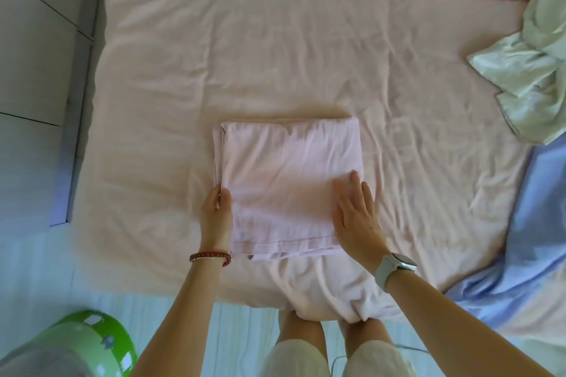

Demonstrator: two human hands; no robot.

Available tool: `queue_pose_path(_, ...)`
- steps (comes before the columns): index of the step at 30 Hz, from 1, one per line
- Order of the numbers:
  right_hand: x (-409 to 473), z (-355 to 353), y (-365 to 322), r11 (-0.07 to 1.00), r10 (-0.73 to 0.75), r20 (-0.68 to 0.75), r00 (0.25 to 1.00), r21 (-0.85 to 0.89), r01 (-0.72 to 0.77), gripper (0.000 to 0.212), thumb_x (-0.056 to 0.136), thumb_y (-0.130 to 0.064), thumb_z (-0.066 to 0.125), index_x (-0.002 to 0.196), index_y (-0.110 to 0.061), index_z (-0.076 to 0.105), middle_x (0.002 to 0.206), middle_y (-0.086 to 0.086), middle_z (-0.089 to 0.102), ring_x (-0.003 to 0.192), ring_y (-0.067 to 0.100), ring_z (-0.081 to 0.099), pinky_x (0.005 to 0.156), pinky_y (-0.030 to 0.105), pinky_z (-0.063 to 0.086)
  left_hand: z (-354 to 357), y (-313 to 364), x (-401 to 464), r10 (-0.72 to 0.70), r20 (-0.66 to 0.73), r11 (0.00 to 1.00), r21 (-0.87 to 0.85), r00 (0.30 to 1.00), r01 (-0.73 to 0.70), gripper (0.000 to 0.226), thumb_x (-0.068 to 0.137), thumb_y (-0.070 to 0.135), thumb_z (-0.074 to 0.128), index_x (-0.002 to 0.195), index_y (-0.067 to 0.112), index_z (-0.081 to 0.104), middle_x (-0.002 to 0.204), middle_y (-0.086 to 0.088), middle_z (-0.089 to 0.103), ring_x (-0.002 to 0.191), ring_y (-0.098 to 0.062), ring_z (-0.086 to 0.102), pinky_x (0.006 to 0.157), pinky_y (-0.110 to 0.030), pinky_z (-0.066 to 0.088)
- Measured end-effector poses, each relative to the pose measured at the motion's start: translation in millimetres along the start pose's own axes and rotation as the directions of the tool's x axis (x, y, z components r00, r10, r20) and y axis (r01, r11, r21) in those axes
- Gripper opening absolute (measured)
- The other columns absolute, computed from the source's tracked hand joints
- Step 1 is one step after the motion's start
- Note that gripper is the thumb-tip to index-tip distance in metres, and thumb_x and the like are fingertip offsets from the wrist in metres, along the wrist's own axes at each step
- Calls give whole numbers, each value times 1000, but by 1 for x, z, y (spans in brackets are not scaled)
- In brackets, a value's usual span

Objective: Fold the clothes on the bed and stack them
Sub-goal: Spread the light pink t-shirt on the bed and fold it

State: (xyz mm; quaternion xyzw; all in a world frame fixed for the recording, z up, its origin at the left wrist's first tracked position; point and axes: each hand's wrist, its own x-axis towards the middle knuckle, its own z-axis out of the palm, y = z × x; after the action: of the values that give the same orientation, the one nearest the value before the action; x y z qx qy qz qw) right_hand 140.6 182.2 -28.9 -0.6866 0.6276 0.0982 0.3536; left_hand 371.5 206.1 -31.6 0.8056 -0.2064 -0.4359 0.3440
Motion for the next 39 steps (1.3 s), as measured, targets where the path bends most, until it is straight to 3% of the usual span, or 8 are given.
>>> queue_pose_path(2,1,5,-2,997,28,-23,999,-72,-30,55,98,-21,29,149,-25,9,156,7,-11,143,31,-7,117,46,2,0,4,12,-60,44,998,20,997,60,22,97,31,43,97,14,57,86,5,54,76,-3,49,73,-20,38)
queue_pose_path(8,19,-2,-20,970,-117,-185,976,-232,72,58,93,-21,40,148,-21,19,156,14,9,144,32,6,111,60,1,18,33,43,129,-104,977,185,986,-108,45,93,35,49,59,12,31,52,2,26,39,-5,32,38,-12,25)
queue_pose_path(14,97,-17,-51,905,-310,-203,929,-363,223,51,96,-31,30,146,-26,25,155,12,15,143,34,12,106,66,4,39,47,83,237,-307,957,235,922,-168,26,95,31,48,97,6,56,77,5,56,70,-15,53,54,-12,33)
queue_pose_path(23,116,-10,-38,905,-233,-197,952,-403,138,53,96,-39,19,148,-32,12,157,11,7,143,34,6,104,69,2,41,34,92,358,-342,857,489,869,-160,29,98,24,40,112,1,50,104,-16,61,93,-37,56,64,-34,34)
queue_pose_path(27,64,4,-26,947,-270,-394,878,-273,169,54,90,-28,32,144,-21,33,150,21,25,140,40,19,104,66,2,35,14,39,606,-3,478,801,796,-361,52,87,30,44,136,10,43,141,-20,41,130,-41,36,103,-52,28)
queue_pose_path(31,14,40,-13,965,-130,-247,960,-256,65,54,91,-36,32,145,-28,29,152,16,24,140,37,19,105,68,11,35,-24,8,522,416,105,835,745,-540,56,89,45,34,139,22,42,149,-18,30,136,-42,26,107,-61,19)
queue_pose_path(34,13,44,-13,984,-54,-161,985,-177,25,51,93,-35,37,143,-29,34,152,14,23,140,36,20,104,67,15,36,-29,14,470,400,185,827,787,-531,59,87,45,36,139,17,42,149,-23,27,137,-42,25,105,-62,23)
queue_pose_path(39,27,15,-13,964,168,-414,895,257,-62,45,86,-16,50,131,-11,47,137,13,41,121,32,36,99,46,33,21,-14,27,266,-65,798,575,962,-181,70,80,43,55,135,3,41,137,-23,42,125,-39,37,102,-45,30)
